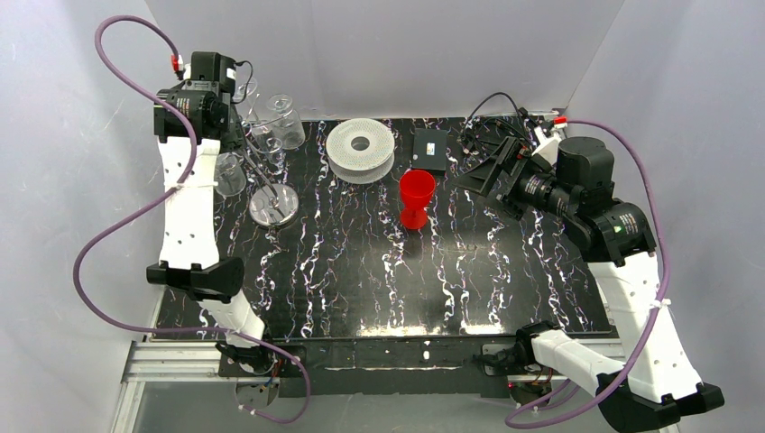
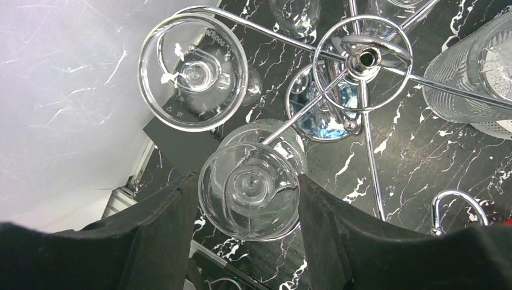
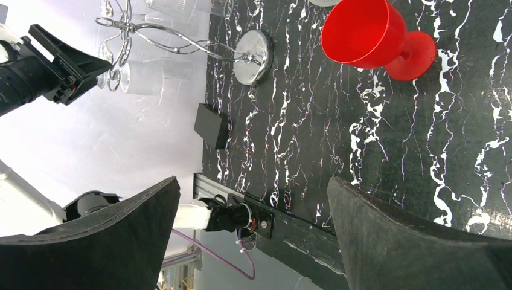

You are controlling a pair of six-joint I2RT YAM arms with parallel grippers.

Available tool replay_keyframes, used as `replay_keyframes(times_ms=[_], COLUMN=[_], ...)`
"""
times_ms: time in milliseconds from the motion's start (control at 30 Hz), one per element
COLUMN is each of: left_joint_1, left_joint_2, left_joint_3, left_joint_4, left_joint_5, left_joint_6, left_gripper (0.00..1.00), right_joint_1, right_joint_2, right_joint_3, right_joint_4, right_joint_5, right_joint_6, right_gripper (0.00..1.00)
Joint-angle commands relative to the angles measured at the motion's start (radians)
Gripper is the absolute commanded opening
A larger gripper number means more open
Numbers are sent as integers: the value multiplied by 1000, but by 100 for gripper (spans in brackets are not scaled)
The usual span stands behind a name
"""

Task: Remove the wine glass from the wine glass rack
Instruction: Pick up the wine glass from the wine rack.

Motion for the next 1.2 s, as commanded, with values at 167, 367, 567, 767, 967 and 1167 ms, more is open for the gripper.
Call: replay_keyframes(times_ms=[167,367,567,767,967,1167], left_joint_1=[6,6,6,6,6,6], left_joint_2=[8,14,19,33,41,43], left_joint_3=[38,47,48,67,79,77], left_joint_4=[-256,-254,-250,-245,-243,-241], left_joint_5=[-1,10,20,32,34,47], left_joint_6=[4,2,-1,0,1,0], left_gripper=[37,37,37,37,37,37], right_joint_1=[-14,-18,-22,-26,-27,-29], right_joint_2=[1,2,2,2,1,1], right_joint_3=[22,22,23,22,24,22], right_joint_4=[33,32,32,31,30,28], right_joint_5=[-16,-19,-21,-24,-27,-29], right_joint_6=[-15,-16,-14,-15,-17,-14], right_gripper=[100,100,100,100,100,100])
